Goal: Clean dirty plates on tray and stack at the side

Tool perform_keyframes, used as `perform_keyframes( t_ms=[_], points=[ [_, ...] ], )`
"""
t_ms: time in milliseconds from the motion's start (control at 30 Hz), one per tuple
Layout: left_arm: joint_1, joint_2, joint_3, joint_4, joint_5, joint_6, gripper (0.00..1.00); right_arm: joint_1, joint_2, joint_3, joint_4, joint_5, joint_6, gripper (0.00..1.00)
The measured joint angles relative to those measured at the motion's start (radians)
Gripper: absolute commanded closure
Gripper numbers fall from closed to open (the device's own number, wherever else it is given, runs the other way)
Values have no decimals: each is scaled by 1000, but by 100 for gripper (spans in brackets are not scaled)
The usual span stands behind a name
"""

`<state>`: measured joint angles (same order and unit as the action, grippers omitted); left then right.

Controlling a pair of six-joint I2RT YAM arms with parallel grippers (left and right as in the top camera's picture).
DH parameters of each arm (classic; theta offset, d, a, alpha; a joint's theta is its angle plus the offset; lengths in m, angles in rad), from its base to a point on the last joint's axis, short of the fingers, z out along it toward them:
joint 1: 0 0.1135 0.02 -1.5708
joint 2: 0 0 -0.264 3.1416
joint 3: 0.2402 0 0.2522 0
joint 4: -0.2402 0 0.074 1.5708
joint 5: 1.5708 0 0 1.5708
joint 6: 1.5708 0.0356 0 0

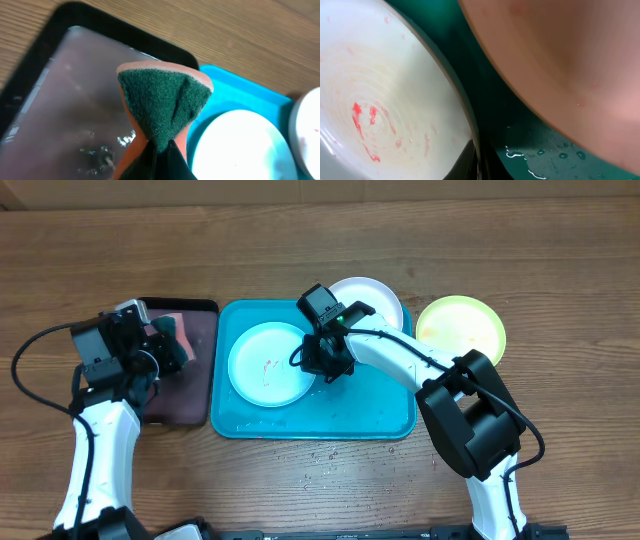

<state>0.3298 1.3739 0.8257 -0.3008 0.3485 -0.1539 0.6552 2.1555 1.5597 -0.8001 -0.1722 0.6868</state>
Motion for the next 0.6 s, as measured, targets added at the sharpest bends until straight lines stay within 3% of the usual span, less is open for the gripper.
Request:
perform_keyframes(
  t_ms=[600],
  points=[
    [65,35,-1,10,116,0,96,0,0,0,0,0,0,96]
  ],
)
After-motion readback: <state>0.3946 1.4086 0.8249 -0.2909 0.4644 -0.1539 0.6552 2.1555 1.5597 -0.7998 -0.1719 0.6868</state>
